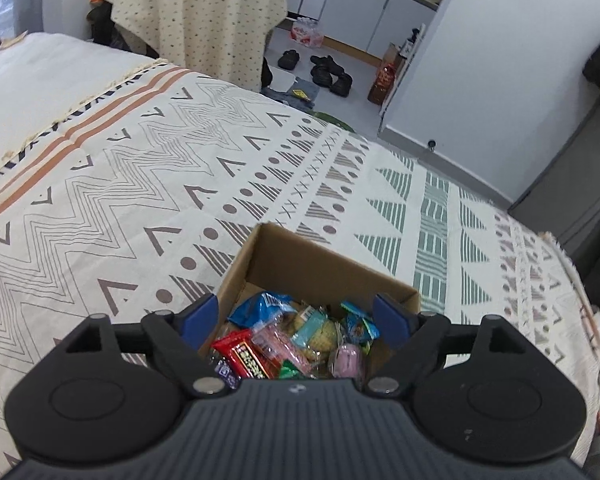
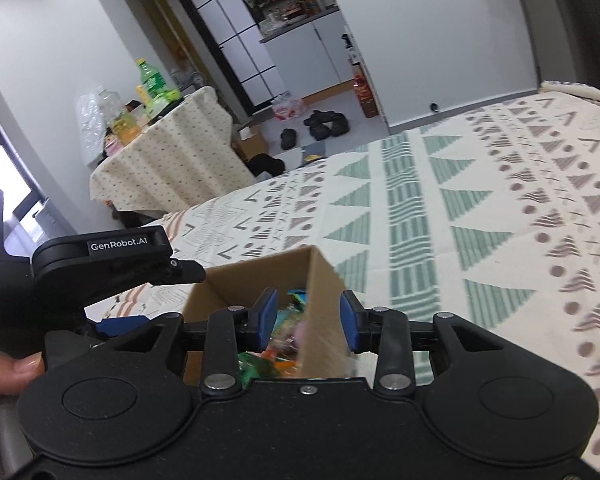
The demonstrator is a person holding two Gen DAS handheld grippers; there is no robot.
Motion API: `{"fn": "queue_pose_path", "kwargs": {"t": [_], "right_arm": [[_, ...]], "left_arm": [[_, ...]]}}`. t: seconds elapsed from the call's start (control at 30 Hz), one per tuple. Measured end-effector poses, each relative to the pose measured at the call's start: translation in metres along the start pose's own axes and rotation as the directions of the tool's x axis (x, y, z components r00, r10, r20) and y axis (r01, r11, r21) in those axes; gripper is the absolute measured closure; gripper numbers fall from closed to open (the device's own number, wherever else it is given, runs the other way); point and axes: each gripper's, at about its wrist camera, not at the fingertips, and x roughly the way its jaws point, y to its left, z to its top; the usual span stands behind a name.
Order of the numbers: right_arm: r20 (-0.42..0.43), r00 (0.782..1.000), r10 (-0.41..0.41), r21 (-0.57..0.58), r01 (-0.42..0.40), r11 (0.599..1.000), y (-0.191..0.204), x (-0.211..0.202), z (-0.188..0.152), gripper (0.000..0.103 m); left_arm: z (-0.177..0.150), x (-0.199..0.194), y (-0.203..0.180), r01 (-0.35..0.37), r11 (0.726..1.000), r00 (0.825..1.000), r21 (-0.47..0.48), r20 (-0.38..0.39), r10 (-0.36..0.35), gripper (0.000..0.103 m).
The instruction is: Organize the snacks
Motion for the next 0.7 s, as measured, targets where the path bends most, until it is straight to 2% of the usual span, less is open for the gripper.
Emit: {"fn": "queue_pose_path", "kwargs": {"t": [0.23, 0.5, 0.7], "right_arm": [[0.002, 1.0, -0.024, 0.054, 0.023, 0.998, -0.025, -0.018, 0.001, 0.064], [0.008, 1.0, -0.03, 0.061, 0.029, 0.998, -0.041, -0.042, 0.012, 0.049], [0.033, 0.999, -0.02, 0.078, 0.018, 0.997, -0.049, -0.067, 0.017, 0.035]], "left_arm": [[-0.013, -0.002, -0.021, -0.005, 0.997, 0.999, 0.073, -0.033, 0.007, 0.019], [-0.019, -0.035, -0.044, 0.024, 0.993, 0.999, 0.113, -0.032, -0.02, 0.018], [-0.025, -0.064, -0.056, 0.032, 0.99, 0.999, 0.14, -0.023, -0.029, 0.013]]}}
